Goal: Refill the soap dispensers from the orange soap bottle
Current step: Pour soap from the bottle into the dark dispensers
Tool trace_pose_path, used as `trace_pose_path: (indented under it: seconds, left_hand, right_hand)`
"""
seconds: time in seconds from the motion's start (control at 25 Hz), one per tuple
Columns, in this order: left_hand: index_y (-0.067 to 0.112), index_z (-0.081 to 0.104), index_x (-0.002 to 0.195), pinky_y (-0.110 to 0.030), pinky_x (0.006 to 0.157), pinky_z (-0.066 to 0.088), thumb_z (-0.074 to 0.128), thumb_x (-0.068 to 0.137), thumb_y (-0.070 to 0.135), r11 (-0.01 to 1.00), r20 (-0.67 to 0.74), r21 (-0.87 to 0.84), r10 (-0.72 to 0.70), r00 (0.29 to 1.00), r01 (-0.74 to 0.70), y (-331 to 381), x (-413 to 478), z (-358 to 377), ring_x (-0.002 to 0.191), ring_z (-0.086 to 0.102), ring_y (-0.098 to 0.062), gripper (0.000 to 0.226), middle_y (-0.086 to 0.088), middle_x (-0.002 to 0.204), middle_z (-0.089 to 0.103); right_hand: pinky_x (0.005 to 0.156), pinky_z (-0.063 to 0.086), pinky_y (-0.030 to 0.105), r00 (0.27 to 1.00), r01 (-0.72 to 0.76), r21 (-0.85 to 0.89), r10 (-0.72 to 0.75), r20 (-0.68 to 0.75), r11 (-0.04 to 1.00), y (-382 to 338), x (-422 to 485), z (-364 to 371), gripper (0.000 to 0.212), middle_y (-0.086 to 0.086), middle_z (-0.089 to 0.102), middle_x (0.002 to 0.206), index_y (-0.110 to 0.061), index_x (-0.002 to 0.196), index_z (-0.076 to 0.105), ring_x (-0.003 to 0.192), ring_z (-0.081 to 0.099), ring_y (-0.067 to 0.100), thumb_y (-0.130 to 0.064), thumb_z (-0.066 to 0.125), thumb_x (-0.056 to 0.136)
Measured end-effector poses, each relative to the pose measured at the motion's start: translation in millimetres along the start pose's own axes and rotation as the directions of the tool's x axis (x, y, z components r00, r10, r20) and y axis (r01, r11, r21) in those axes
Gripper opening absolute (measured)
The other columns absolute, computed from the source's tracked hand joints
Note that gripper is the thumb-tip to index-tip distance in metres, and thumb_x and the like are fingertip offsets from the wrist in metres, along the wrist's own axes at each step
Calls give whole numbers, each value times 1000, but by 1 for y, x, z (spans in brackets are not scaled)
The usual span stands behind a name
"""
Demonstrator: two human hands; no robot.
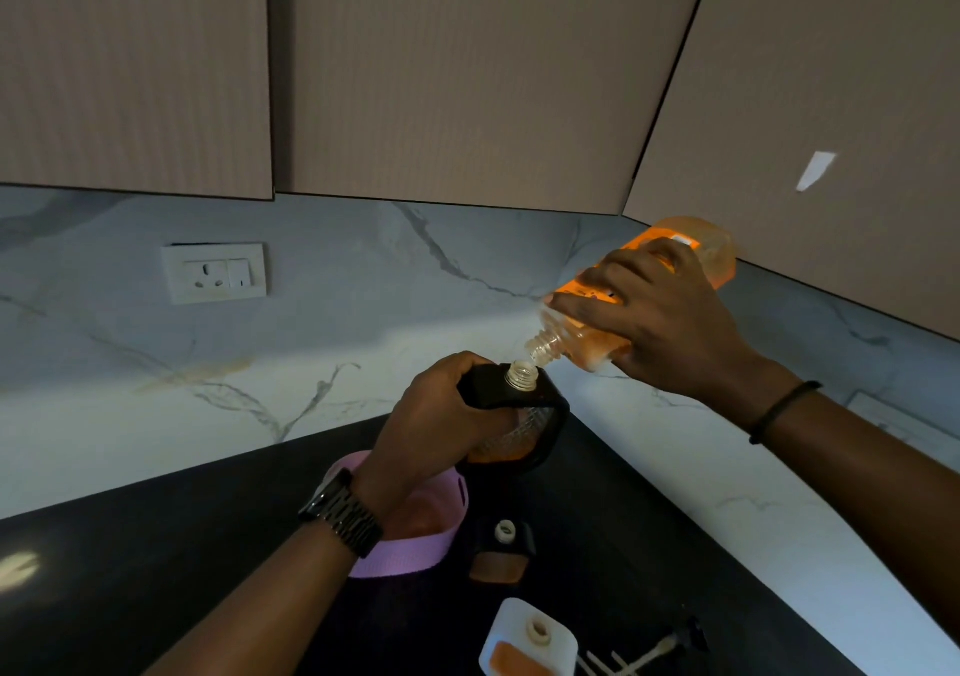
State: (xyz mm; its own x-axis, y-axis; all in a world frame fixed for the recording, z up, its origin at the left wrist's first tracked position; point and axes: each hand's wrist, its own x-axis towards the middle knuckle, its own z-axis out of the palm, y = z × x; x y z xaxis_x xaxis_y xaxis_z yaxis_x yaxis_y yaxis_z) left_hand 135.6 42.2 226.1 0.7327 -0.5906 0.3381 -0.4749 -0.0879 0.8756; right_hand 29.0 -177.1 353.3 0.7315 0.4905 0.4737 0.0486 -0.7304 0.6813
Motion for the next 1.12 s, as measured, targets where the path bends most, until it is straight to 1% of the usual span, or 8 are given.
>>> trace_pose_path:
  seconds: [0.16,0.28,0.44,0.56,0.68,0.88,1.0,1.12]
  left_hand:
    - [34,62,107,-30,82,57,82,74,29,1000,11,-7,-14,1000,14,-1,-2,3,95,63,-3,39,14,103,68]
    - [33,62,110,-28,82,56,82,74,30,1000,15,10,-8,1000,8,-2,-3,4,96,63,-3,41,14,105,67]
    - [33,63,107,-29,81,57,81,74,30,1000,5,-11,-11,1000,11,-3,-5,6,93,63,-2,38,14,102,68]
    - [34,63,107,-32,82,58,82,72,33,1000,9,-22,-20,1000,21,-5,-5,7,93,64,-2,40,14,102,68]
    - [35,62,107,-32,83,58,81,72,36,999,16,-24,-24,1000,24,-8,-4,10,94,64,-2,40,14,103,68]
    - [32,62,112,-32,85,58,83,76,29,999,42,-27,-45,998,46,-10,-2,14,97,63,-2,42,14,106,66]
    - [31,61,113,-28,84,57,83,76,30,998,52,-43,-48,997,51,-12,0,14,97,63,-2,43,14,107,66]
    - [31,61,114,-30,85,57,82,76,31,998,52,-34,-48,998,49,-14,2,15,98,62,-3,43,13,108,65]
  right_hand:
    - [94,33,57,1000,21,-5,-21,0,1000,-3,0,0,75,11,63,124,-29,135,55,115,56,37,-30,83,66]
    - [95,33,57,1000,25,-8,-25,7,1000,-3,0,0,76,11,63,124,-28,135,57,115,57,38,-30,85,64]
    - [94,33,57,999,40,-13,-40,9,999,-3,-1,2,73,10,63,124,-30,134,57,116,57,37,-29,83,65]
    - [95,33,57,998,60,-11,-60,3,998,-2,-2,4,70,10,63,125,-31,134,56,116,56,37,-28,79,69]
    - [95,30,55,998,70,-10,-70,-3,997,-2,-3,6,68,10,63,124,-30,134,57,116,57,37,-29,79,70]
    - [95,28,53,997,74,-13,-74,-7,997,-2,-3,10,73,12,63,125,-29,134,58,115,58,38,-30,83,65]
    - [96,29,54,997,80,-10,-80,5,997,-1,-3,13,75,12,63,126,-29,134,57,116,57,38,-31,84,65]
    - [95,28,54,997,79,-14,-79,9,997,0,-2,15,75,11,63,126,-29,134,58,116,58,38,-32,85,65]
